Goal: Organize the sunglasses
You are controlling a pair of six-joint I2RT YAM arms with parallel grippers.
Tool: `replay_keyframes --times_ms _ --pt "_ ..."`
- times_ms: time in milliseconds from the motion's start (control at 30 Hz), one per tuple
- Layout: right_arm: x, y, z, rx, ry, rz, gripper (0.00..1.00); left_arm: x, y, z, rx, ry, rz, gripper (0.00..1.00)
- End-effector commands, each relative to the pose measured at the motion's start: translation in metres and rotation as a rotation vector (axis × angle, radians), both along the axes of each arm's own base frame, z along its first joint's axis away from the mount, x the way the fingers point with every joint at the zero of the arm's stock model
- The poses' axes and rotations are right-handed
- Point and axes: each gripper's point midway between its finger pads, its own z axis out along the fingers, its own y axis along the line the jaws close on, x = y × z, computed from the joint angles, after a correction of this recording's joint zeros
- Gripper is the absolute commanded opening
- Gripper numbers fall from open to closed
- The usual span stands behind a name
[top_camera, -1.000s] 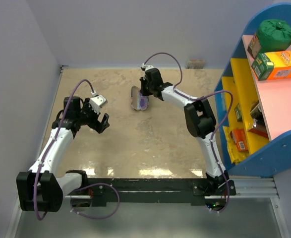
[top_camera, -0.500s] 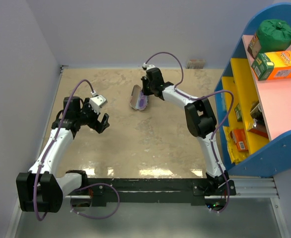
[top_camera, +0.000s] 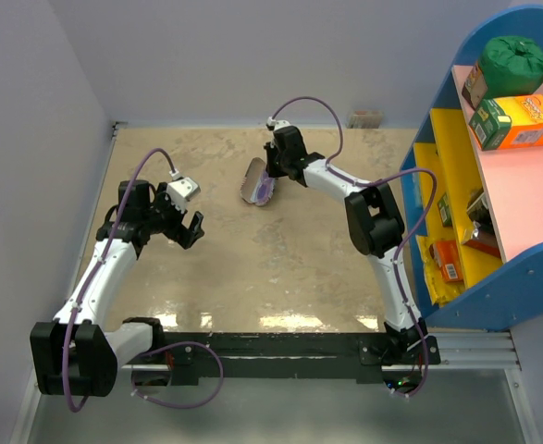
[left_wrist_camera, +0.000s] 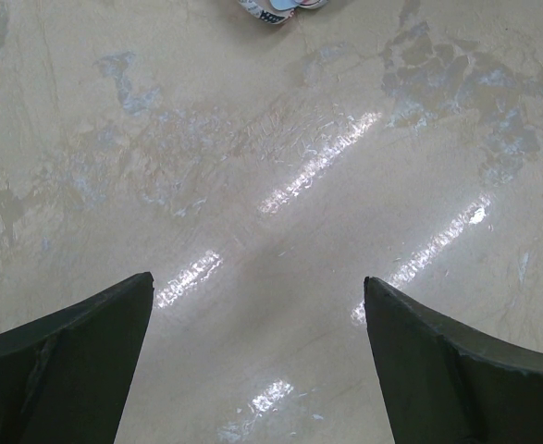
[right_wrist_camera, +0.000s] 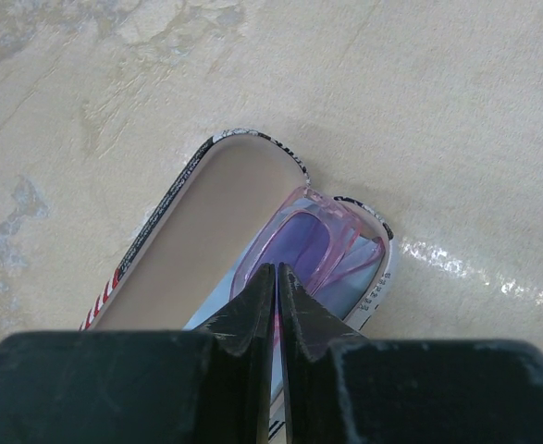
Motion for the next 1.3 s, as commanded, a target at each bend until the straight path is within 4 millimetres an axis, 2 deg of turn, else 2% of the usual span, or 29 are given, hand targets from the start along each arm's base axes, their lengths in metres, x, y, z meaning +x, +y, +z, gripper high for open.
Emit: replay_keyframes --times_ms 0,233,367,400,500,533,600,633,733,767,833,867,967,1000,1033,1067,1100,1133,1167,1200,1267 --pt "0.006 0.000 0.010 0.011 -0.032 -0.006 0.08 0.002 -0.002 0.005 -0.025 -0.028 -0.005 1.00" --pt "0.007 0.001 0.013 0.018 -0.035 -0.002 0.08 0.004 -0.001 0.006 -0.021 -0.030 0.003 1.00" --pt "0.003 0.007 0.016 0.039 -0.030 0.032 0.08 0.015 0.007 0.013 0.003 -0.044 0.047 1.00" --pt "0.001 0.008 0.023 0.053 -0.038 0.044 0.08 0.021 0.008 0.021 0.008 -0.059 0.052 1.00" --pt "-0.003 0.017 0.038 0.100 -0.059 0.094 0.09 0.033 0.009 0.015 0.026 -0.012 0.044 1.00" --pt "-0.005 0.021 0.050 0.115 -0.075 0.111 0.10 0.037 0.010 0.016 0.029 -0.010 0.048 1.00" --pt "-0.007 0.024 0.062 0.135 -0.086 0.136 0.13 0.048 0.010 0.020 0.029 -0.011 0.057 1.00" --pt "-0.008 0.025 0.077 0.146 -0.110 0.148 0.14 0.053 0.009 0.015 0.024 0.009 0.056 1.00" --pt "-0.015 0.025 0.090 0.149 -0.119 0.189 0.18 0.070 0.006 0.014 -0.002 0.016 0.068 1.00" --pt "-0.018 0.025 0.103 0.157 -0.131 0.201 0.19 0.077 0.005 0.016 -0.013 0.012 0.082 1.00" --pt "-0.024 0.021 0.111 0.158 -0.122 0.229 0.20 0.091 0.001 0.012 -0.019 0.026 0.088 1.00" --pt "-0.028 0.016 0.122 0.164 -0.131 0.241 0.21 0.097 -0.001 0.012 -0.026 0.029 0.094 1.00" --pt "-0.038 0.001 0.130 0.107 -0.139 0.288 0.23 0.116 -0.011 0.007 -0.038 0.039 0.084 1.00" --pt "-0.039 -0.006 0.130 0.082 -0.139 0.292 0.25 0.123 -0.018 0.003 -0.040 0.048 0.071 1.00" --pt "-0.044 -0.015 0.119 0.035 -0.120 0.311 0.26 0.128 -0.022 0.002 -0.051 0.048 0.057 1.00" --pt "-0.046 -0.021 0.121 0.016 -0.122 0.312 0.28 0.135 -0.027 0.006 -0.061 0.042 0.047 1.00" --pt "-0.049 -0.030 0.115 0.001 -0.101 0.313 0.29 0.140 -0.029 -0.006 -0.068 0.072 0.042 1.00" --pt "-0.053 -0.037 0.102 -0.010 -0.070 0.315 0.30 0.142 -0.037 -0.006 -0.090 0.080 0.018 1.00" --pt "-0.057 -0.038 0.098 0.001 -0.049 0.329 0.31 0.150 -0.042 -0.001 -0.106 0.077 0.008 1.00" --pt "-0.060 -0.047 0.089 -0.002 -0.010 0.324 0.32 0.153 -0.046 -0.013 -0.116 0.109 0.001 1.00" --pt "-0.066 -0.054 0.072 -0.021 0.031 0.353 0.34 0.162 -0.058 -0.010 -0.148 0.115 -0.027 1.00"
